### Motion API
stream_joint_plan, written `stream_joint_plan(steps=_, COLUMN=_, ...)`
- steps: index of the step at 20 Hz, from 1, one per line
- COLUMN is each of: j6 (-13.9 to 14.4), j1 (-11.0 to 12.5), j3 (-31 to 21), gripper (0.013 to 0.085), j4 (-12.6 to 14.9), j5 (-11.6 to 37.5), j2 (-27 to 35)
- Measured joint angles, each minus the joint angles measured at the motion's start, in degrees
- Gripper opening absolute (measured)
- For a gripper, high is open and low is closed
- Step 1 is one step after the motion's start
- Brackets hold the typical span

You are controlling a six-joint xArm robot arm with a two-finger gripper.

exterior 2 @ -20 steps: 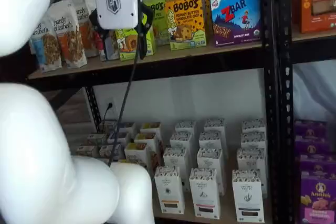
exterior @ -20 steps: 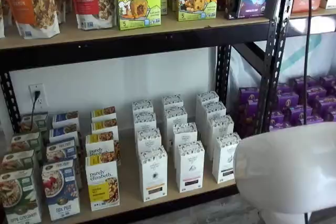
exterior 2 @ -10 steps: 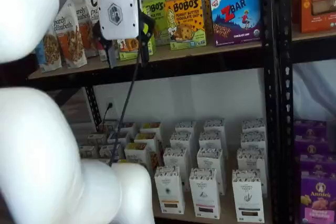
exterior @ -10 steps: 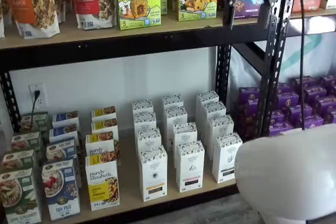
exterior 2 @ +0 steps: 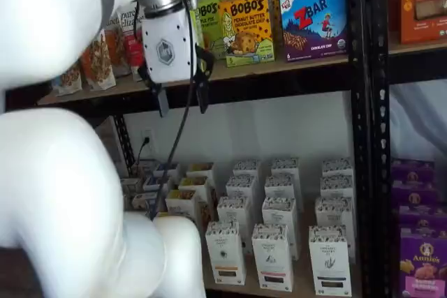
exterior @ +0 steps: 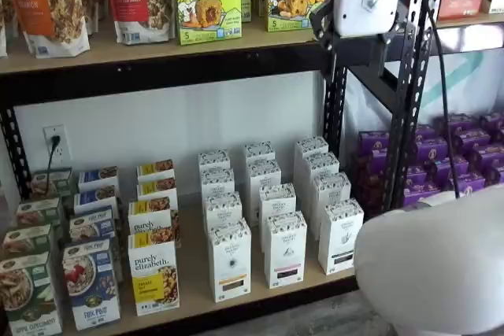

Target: Pick up the white box with a yellow strip in the middle, on the bottom shelf, the fourth box from the left

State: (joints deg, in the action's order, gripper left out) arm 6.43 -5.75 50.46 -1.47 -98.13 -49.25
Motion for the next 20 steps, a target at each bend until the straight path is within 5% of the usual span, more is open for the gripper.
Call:
stream_joint_plan(steps=8, j6=4.64, j1=-4.67, j3=-7.50, gripper=0.0850, j4=5.27, j5=9.07, j2=0.21)
stream_joint_plan(steps=20, j6=7.49, j1=-6.53, j3=-19.15, gripper=0.0850, j4=4.05, j5=30.00, j2=5.19)
